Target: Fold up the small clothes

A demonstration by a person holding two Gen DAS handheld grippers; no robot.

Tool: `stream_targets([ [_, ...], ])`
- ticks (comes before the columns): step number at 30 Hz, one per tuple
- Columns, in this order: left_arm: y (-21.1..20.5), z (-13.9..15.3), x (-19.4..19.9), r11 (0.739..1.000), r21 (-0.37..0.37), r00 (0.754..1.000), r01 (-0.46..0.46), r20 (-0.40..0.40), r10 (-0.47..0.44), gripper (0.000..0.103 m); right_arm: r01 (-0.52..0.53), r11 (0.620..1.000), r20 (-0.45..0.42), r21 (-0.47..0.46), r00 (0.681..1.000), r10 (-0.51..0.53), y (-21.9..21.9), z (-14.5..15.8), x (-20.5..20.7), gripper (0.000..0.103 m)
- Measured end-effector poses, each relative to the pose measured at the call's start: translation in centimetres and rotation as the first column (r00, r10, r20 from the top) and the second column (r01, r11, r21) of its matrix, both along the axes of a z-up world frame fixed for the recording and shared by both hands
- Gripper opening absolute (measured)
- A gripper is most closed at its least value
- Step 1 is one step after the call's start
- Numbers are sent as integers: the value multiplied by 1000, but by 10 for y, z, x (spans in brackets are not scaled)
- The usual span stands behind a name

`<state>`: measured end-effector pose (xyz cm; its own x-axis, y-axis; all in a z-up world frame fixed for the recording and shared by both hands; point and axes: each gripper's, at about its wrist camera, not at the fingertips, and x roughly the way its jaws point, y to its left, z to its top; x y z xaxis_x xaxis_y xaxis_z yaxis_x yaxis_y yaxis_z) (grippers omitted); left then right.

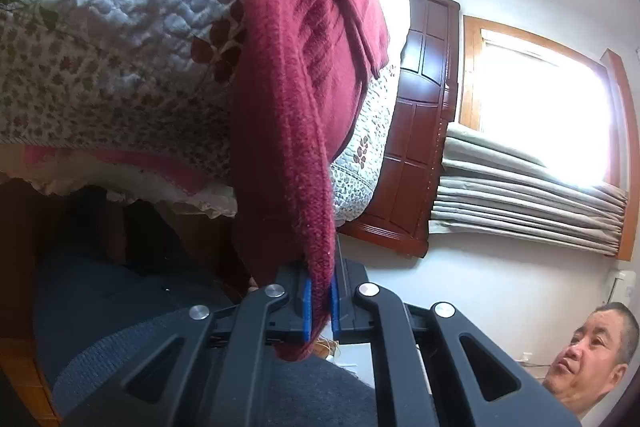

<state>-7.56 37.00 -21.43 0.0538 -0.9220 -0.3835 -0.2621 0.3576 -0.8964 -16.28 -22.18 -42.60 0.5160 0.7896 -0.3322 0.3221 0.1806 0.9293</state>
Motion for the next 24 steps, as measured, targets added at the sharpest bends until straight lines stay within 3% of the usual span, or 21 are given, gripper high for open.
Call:
stream_targets([
  [1,1,0,0,1000,-1,1000,0,-1,0,6,-85,994,12,-66,996,86,-7,10,15,87],
  [4,4,1,1,1000,9,1000,-5,-3,5,6,-275,955,32,-107,959,280,-13,27,53,86],
  [10,9,6,-4,999,10,999,-34,-10,34,6,-506,861,96,-50,856,508,15,40,101,84],
  [15,15,16,-9,998,29,998,-61,-9,61,6,-537,844,132,10,837,531,33,28,120,84],
  [19,21,19,-14,996,44,997,-80,-15,81,6,-494,869,143,13,861,487,31,8,101,82],
  [24,23,24,-20,993,52,995,-103,-14,103,6,-454,891,202,19,874,441,22,20,101,83],
])
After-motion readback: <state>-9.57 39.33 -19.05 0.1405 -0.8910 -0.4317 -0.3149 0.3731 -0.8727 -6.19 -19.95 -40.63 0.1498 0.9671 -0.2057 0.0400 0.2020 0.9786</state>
